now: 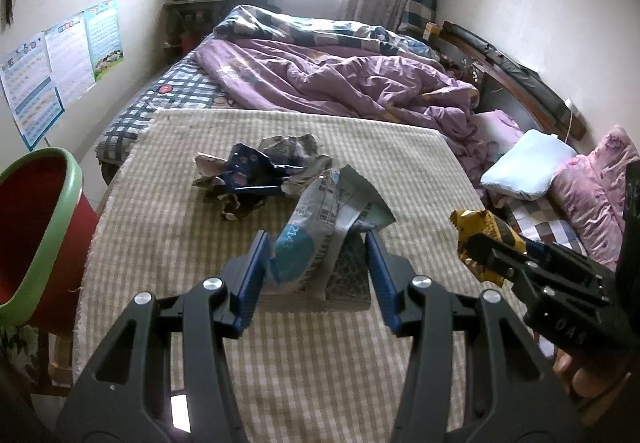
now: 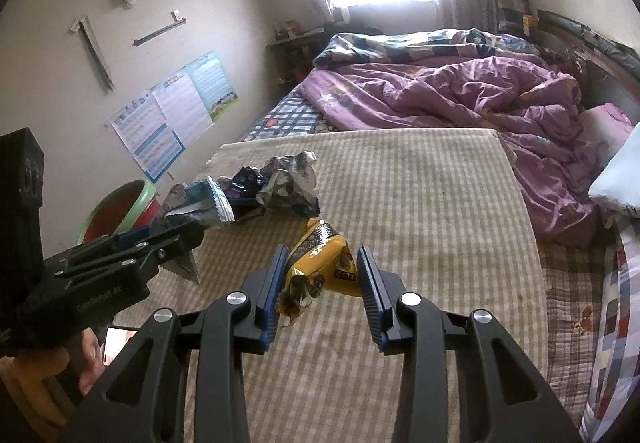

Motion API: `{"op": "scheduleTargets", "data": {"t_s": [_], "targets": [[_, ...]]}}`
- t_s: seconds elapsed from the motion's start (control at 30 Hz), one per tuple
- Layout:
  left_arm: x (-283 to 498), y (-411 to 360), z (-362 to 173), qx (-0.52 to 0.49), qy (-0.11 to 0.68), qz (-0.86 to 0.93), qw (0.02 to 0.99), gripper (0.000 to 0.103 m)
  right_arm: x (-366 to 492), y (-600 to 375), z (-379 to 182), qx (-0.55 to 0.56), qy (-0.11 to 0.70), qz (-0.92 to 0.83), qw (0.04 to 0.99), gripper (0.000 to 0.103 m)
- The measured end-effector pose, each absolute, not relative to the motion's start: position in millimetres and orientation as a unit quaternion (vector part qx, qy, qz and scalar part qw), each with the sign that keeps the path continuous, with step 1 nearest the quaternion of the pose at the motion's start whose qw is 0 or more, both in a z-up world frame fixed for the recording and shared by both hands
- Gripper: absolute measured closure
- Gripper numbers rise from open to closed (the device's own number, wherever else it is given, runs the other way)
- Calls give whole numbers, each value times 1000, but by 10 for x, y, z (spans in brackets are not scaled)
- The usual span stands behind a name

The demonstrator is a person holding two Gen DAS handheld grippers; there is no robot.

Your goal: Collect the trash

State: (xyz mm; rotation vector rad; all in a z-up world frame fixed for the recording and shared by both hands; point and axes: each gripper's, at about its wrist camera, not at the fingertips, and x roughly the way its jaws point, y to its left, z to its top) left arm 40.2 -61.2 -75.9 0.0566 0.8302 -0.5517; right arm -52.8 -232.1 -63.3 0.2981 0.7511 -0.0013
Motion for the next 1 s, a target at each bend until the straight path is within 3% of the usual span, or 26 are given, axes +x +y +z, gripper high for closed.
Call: {"op": "scheduleTargets", "data": {"t_s": [1.0], "targets": [[721, 519, -677, 15, 387, -260, 884, 56, -185, -1297, -586, 145, 369, -2, 918, 67]]}}
